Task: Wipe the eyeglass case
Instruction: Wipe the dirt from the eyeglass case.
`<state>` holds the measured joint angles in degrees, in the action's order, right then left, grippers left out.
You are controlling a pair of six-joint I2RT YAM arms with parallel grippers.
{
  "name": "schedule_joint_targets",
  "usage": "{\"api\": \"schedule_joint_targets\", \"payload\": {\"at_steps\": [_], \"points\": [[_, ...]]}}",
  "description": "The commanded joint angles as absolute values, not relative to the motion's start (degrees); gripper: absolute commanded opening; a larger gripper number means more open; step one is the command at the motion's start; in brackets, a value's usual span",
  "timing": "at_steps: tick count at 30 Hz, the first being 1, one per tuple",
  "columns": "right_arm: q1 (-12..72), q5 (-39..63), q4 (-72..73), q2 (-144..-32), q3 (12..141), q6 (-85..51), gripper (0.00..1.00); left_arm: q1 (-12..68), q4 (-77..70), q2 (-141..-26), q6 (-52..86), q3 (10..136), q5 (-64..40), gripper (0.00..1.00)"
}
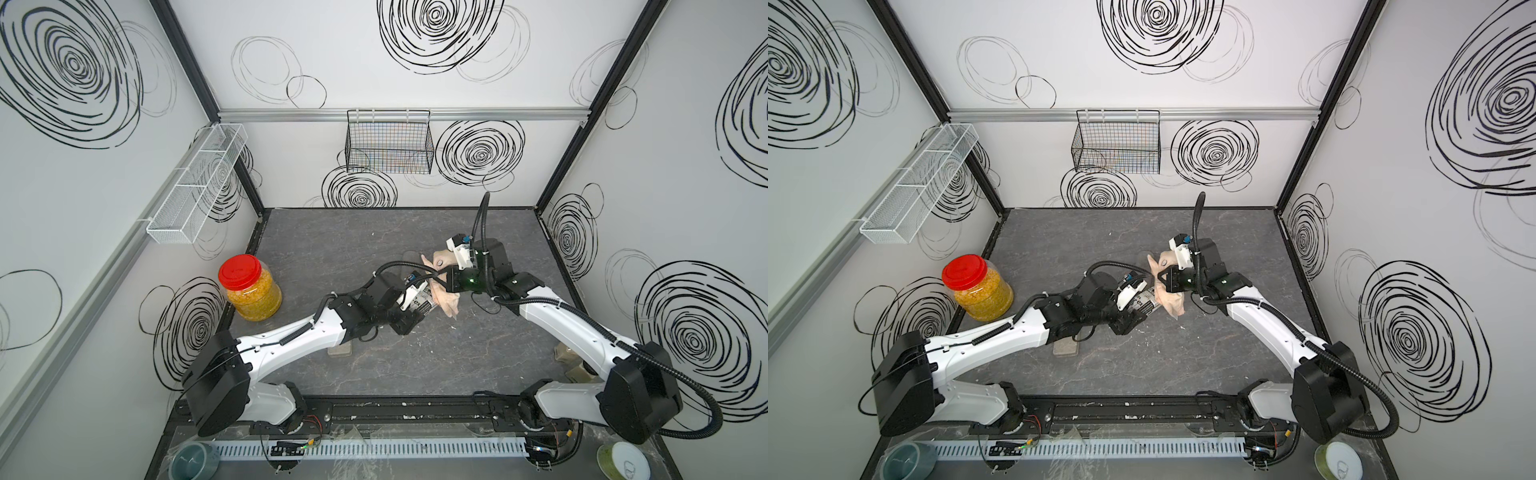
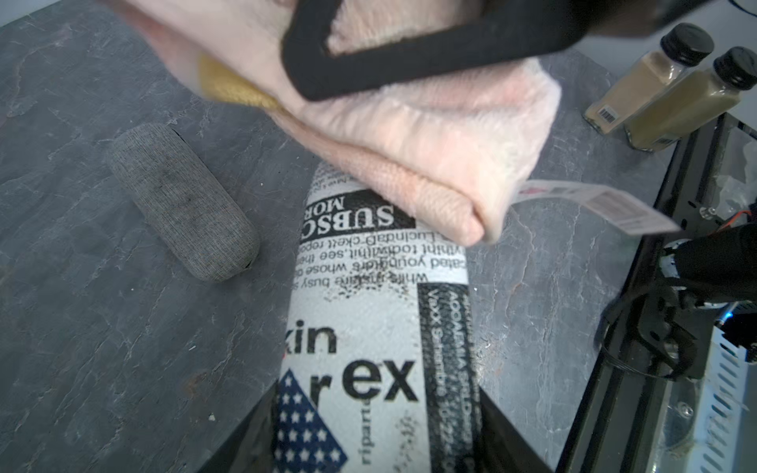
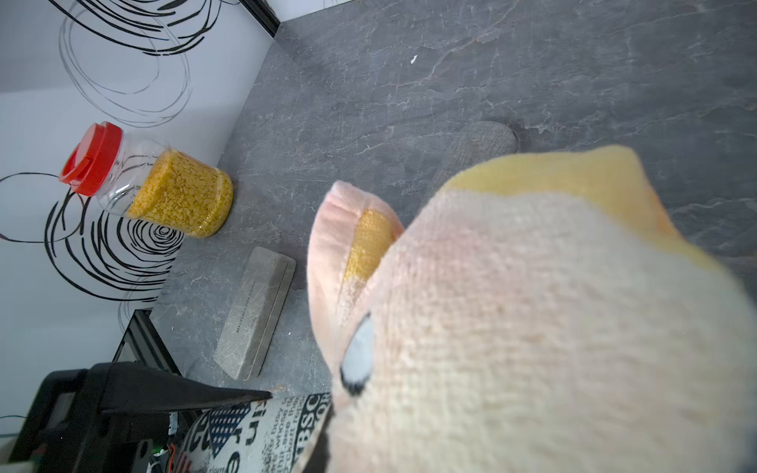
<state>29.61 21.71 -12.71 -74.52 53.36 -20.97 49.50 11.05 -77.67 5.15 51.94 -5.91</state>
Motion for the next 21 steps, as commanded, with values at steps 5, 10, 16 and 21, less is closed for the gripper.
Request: {"api": "schedule_joint_targets", "payload": {"at_steps": [5,10,16,21], "points": [[38.76,29.53,-10.50,-73.49,54.31,-16.00,0.02,49.45,2.14,-76.11,7.28,52.14,-7.44,0.62],[36.42,22.07,-11.95,-71.33,52.30,-19.14,0.00,46.56,-1.76,-74.44,12.10,50.09,-15.01,0.61],[30.44,16.41,-12.11,-64.25,49.33,-20.43,0.00,41.74,-6.91,-72.68,20.85,46.73,-25.95,0.61],[35.78,19.99,-3.88,-58.62,45.81,-17.98,0.01,40.09,-10.93,-73.27,27.15,45.77,-32.05,0.61]]}}
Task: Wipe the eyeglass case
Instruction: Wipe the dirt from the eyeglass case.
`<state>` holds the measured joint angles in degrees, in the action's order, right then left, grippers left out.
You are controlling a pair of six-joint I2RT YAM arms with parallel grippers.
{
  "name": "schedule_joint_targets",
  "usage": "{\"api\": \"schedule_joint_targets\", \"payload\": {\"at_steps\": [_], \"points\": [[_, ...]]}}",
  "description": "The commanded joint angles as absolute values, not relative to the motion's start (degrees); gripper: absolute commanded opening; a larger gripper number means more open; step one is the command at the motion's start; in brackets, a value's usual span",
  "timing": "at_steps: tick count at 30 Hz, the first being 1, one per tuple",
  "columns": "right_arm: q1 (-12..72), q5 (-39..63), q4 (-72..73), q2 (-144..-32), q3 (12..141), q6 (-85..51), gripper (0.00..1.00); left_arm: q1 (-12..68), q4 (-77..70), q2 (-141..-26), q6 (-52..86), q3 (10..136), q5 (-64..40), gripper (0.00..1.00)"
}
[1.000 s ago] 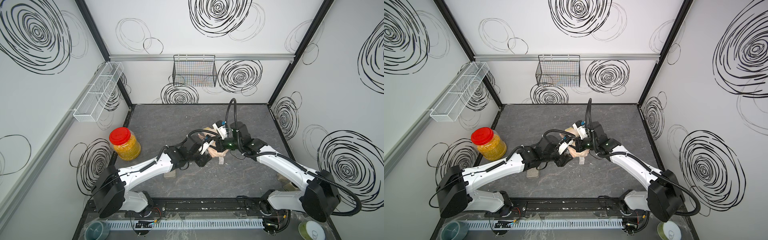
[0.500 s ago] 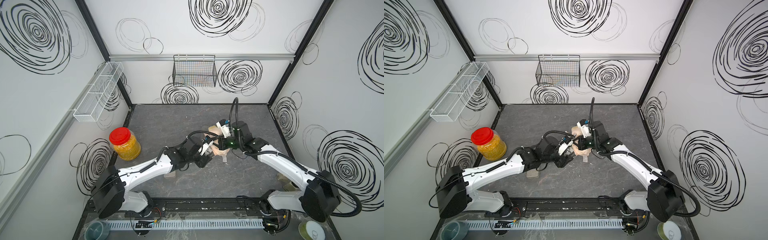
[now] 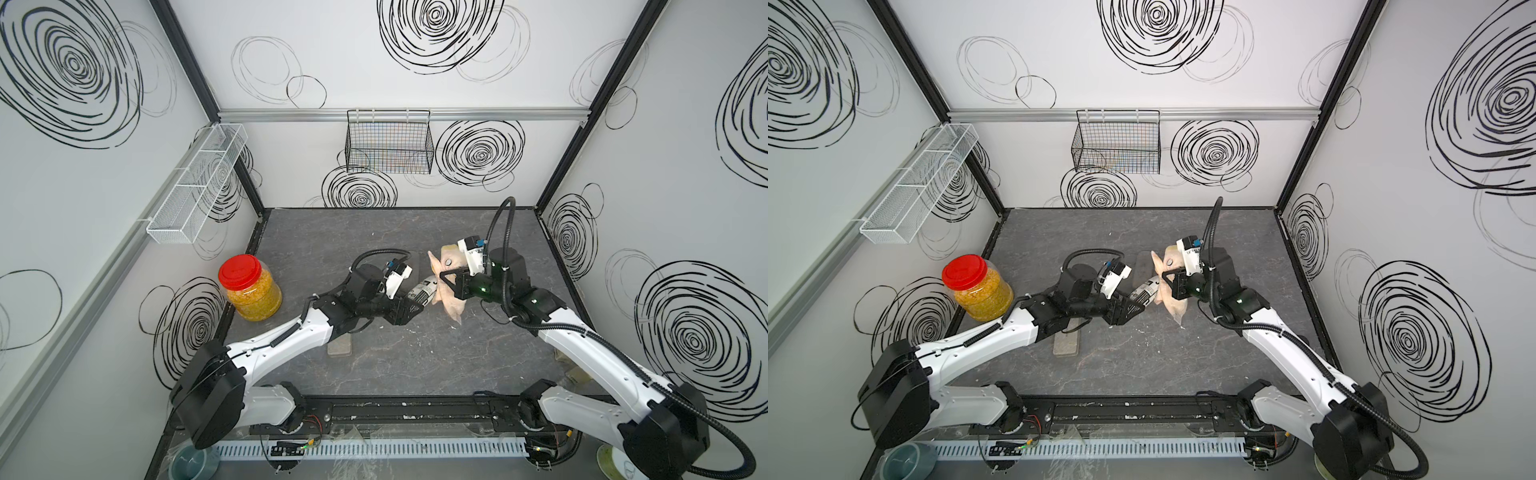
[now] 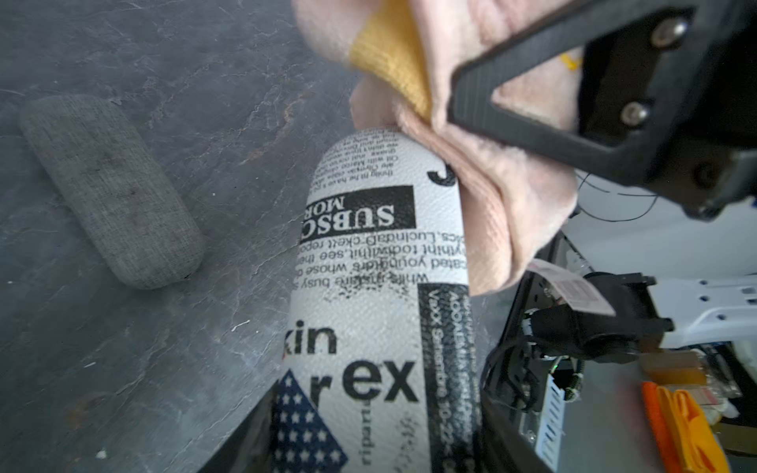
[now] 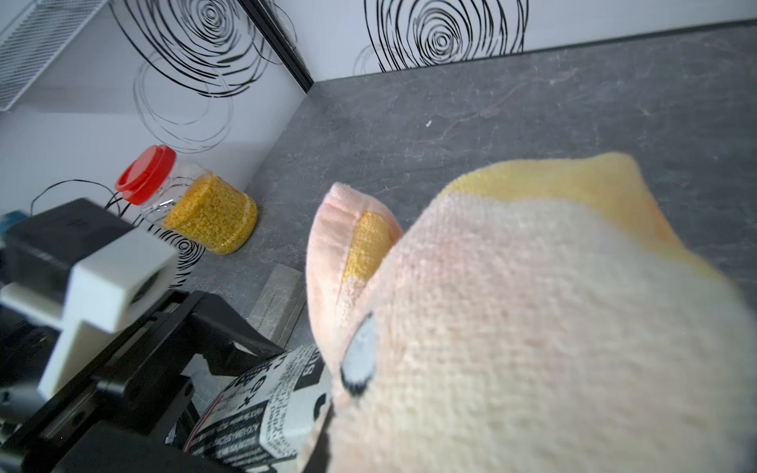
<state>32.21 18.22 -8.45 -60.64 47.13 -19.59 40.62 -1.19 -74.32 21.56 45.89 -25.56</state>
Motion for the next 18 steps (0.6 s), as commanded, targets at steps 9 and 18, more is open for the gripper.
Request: {"api": "schedule_joint_targets", "payload": {"at_steps": [9,18], "points": [[42.71,15.51,-0.02,-56.89,41.77,-19.82,0.01,37.23,-17.13,-73.83,34.11,44.85,-38.34,0.61],[38.75,0.51,-7.44,-55.11,44.22,-18.87,0.01,36.45,-16.68,-73.71,32.54,44.38,-40.43,0.62]]}}
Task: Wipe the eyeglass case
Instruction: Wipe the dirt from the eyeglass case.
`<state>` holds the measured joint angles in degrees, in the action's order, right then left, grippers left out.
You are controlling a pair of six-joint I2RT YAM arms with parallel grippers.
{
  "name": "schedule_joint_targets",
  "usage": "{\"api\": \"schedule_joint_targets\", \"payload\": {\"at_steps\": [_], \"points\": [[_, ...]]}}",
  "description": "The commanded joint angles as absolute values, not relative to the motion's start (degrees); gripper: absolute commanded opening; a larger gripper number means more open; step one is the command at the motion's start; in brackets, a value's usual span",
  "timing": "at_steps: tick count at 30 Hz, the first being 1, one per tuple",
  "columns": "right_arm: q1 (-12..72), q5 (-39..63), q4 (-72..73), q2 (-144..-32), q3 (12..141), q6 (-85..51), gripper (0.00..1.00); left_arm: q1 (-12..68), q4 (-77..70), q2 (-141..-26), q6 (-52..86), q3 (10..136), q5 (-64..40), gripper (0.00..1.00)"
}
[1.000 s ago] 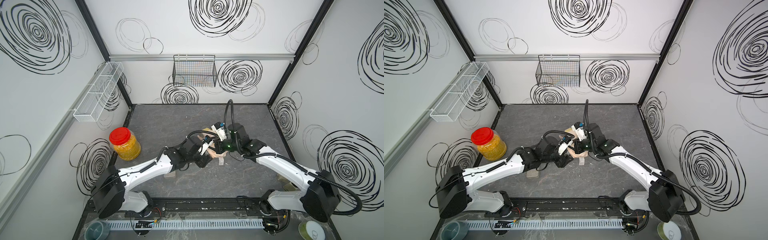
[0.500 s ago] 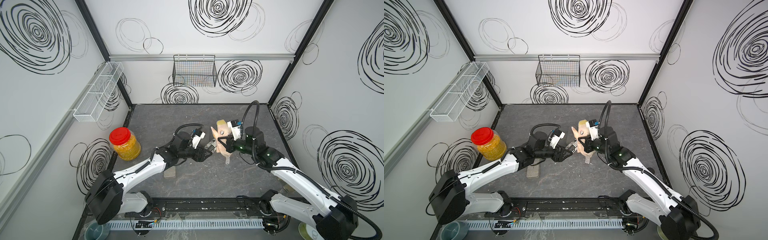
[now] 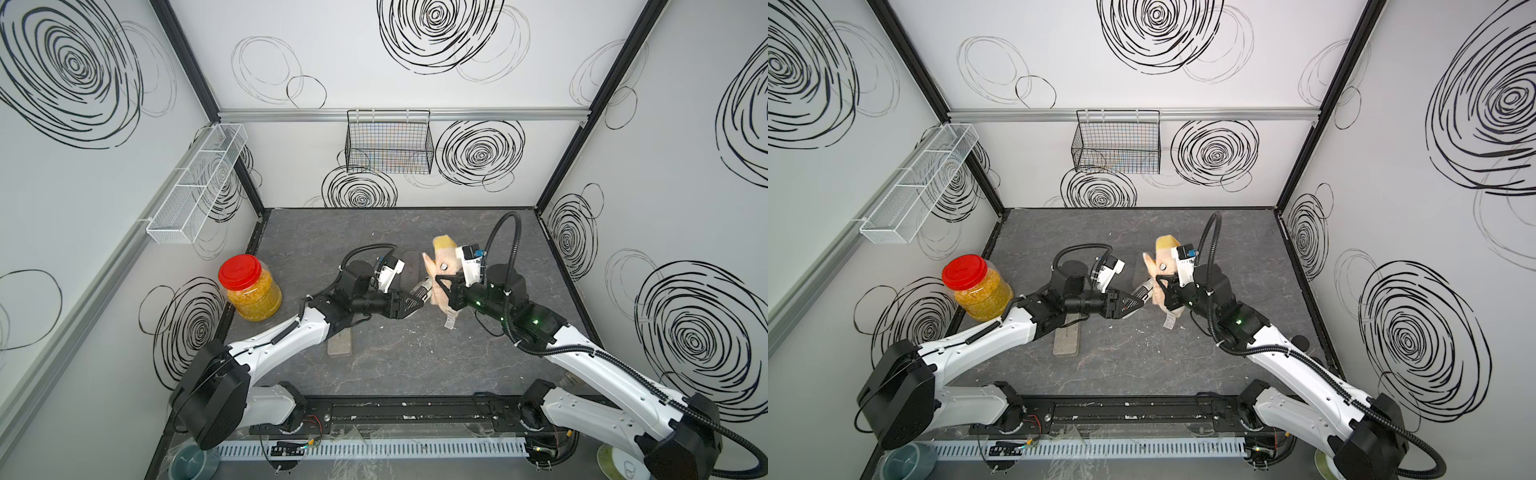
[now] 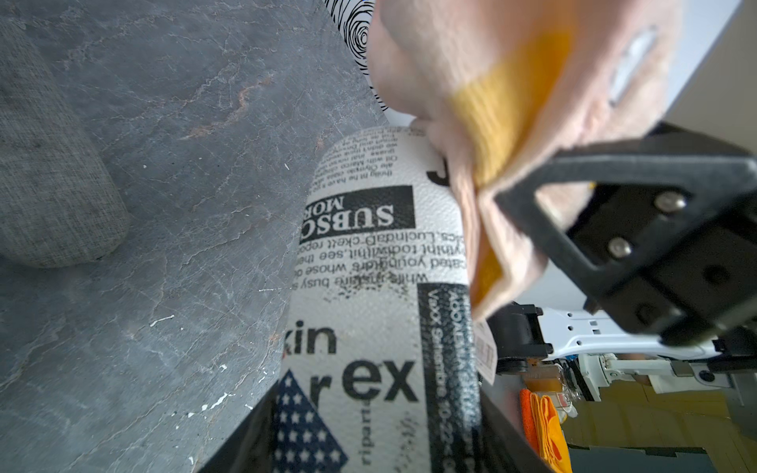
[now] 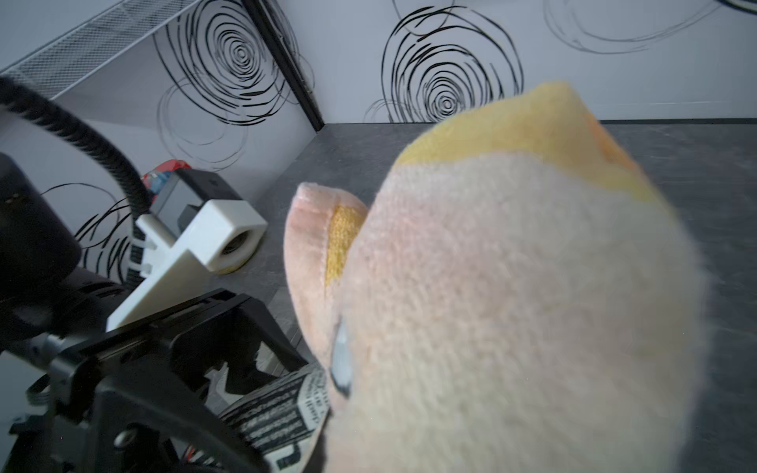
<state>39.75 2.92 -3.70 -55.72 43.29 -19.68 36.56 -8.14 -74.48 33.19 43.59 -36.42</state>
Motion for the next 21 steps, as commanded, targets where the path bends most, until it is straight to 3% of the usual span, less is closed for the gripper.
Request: {"api": "schedule_joint_targets", "payload": {"at_steps": [1,6,10,16,19,21], "points": [[39.27,4.75,-6.09,-54.66,44.12,-17.74,0.01,36.48,-16.93,-74.12,32.89,44.54,-40.44,0.61],[48.02,8.44,0.92,-51.94,41.65,-14.33,0.02,36.94,-18.74,-75.28,33.93,44.88,-40.44,0.61],[49.29,10.41,-0.09,-52.75,41.89,-14.16,0.02,37.00,-18.15,-75.32,33.54,45.59,-40.61,0.61],[46.64,-9.36,-7.76,-55.26,44.20,-16.02,0.01,37.18,-17.84,-74.56,33.12,46.01,-41.92,0.61],[44.07,-11.23,-10.30,-55.24,45.60,-17.51,0.02,37.16,-16.60,-73.92,32.43,45.97,-41.66,0.61],[44.02,-7.29,-8.29,-54.53,45.16,-15.07,0.02,37.20,-16.52,-73.83,32.28,45.89,-42.09,0.61]]}}
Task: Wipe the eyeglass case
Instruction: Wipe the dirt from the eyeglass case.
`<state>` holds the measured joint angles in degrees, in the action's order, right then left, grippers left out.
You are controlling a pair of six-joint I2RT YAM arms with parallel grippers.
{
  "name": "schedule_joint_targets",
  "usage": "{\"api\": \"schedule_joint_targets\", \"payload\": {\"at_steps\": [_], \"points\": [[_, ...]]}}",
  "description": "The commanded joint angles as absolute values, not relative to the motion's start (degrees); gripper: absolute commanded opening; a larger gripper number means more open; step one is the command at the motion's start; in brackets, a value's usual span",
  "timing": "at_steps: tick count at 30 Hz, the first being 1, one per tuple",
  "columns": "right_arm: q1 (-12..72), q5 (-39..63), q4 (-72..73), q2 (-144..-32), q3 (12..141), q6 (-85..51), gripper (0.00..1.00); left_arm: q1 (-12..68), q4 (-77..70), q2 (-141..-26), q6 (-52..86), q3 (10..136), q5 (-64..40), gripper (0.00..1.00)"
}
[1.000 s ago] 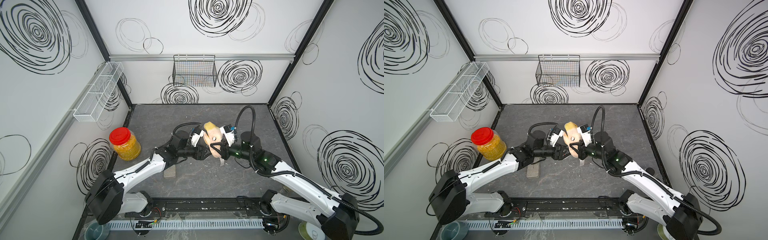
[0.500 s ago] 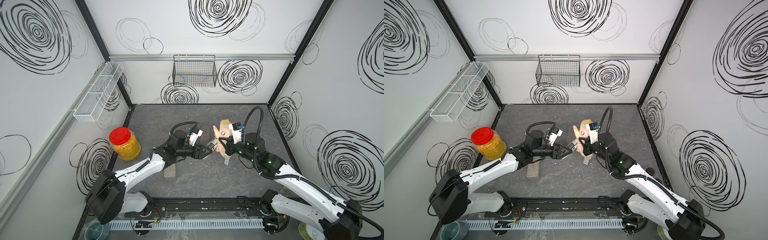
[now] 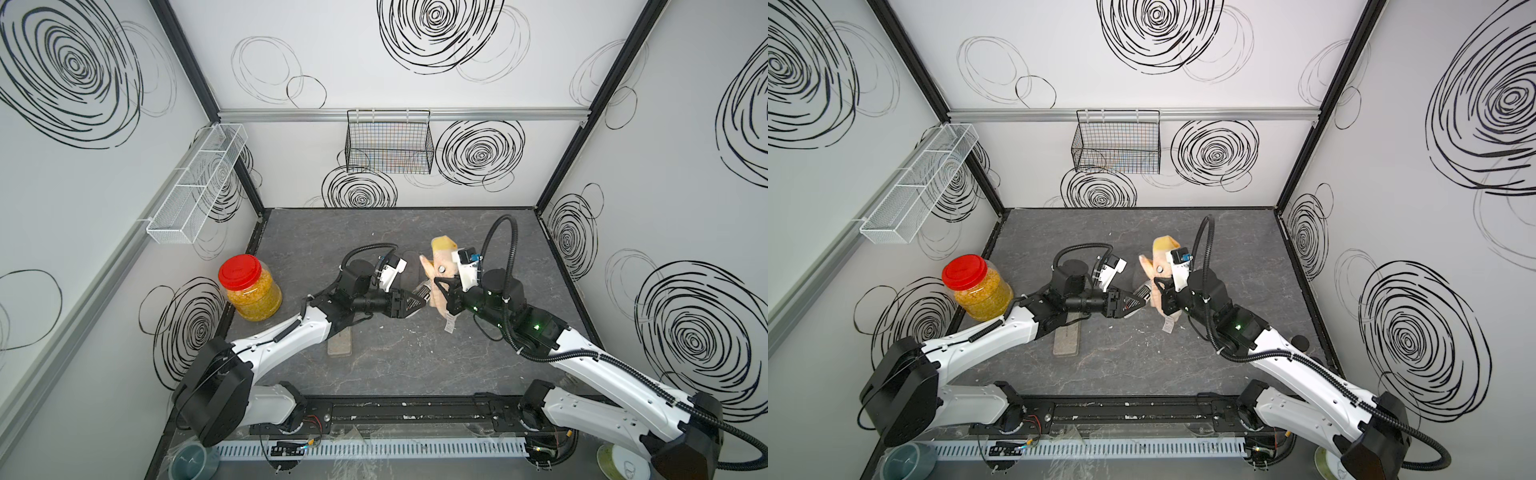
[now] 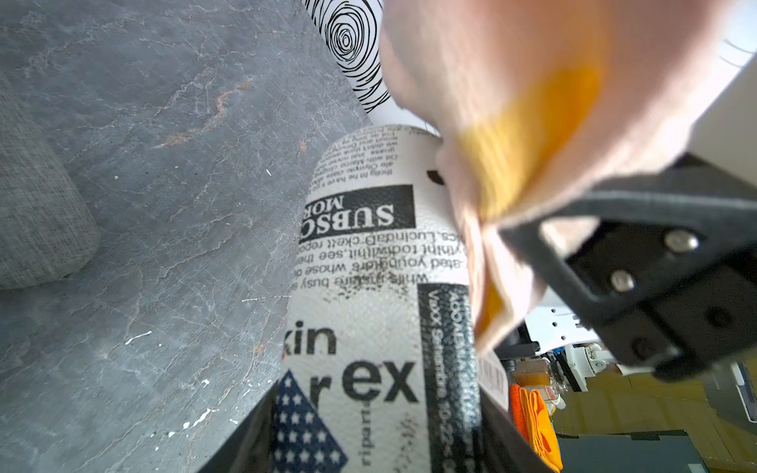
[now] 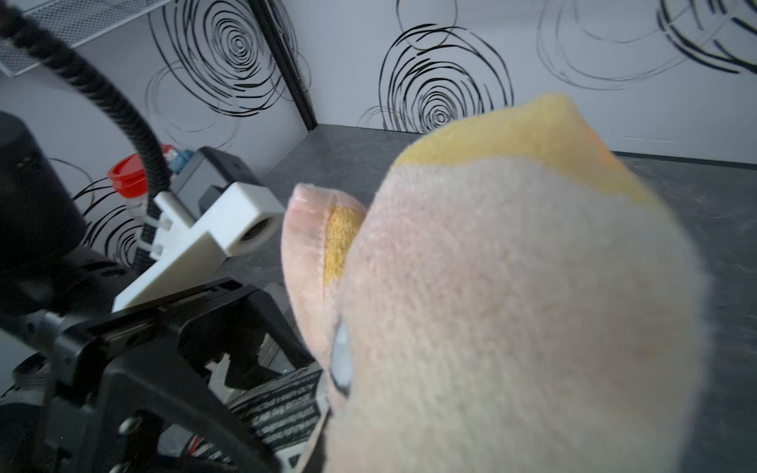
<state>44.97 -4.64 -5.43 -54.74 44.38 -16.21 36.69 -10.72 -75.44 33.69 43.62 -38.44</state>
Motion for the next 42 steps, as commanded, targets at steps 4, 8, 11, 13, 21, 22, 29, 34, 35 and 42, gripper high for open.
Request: {"api": "schedule_joint_targets", "payload": {"at_steps": [4,8,11,13,21,22,29,34,35,42], "points": [[47.47,2.17,-4.61,-54.14,44.61,-13.44,0.03,37.20,-16.61,-74.00,32.48,45.96,-41.83,0.61],[52.65,3.49,-2.86,-54.62,44.47,-11.50,0.03,37.22,-17.57,-74.23,33.30,46.05,-41.97,0.61],[53.28,4.74,-3.90,-55.55,45.17,-10.55,0.03,37.18,-18.41,-74.18,34.40,46.22,-42.35,0.61],[53.15,1.42,-5.40,-56.01,45.61,-10.67,0.03,37.12,-18.95,-74.01,35.42,46.27,-42.67,0.61],[42.13,-9.54,-14.26,-53.84,45.67,-16.69,0.02,34.44,-26.75,-72.62,45.22,44.20,-46.50,0.60],[40.93,-8.70,-14.36,-52.87,45.41,-16.66,0.02,34.03,-27.52,-72.51,46.17,43.99,-47.24,0.60],[39.82,-0.12,-15.37,-48.25,45.91,-10.45,0.03,30.57,-28.60,-71.87,50.47,45.04,-51.30,0.61],[42.23,9.21,-11.91,-47.41,45.93,-9.28,0.05,29.89,-23.33,-72.16,48.68,48.17,-53.25,0.61],[43.51,9.85,-12.57,-48.36,46.82,-8.66,0.05,29.88,-19.78,-72.16,46.30,49.33,-52.96,0.61],[54.33,12.50,-15.42,-56.30,51.40,-5.94,0.05,30.70,-12.49,-72.09,41.13,52.60,-52.99,0.61]]}}
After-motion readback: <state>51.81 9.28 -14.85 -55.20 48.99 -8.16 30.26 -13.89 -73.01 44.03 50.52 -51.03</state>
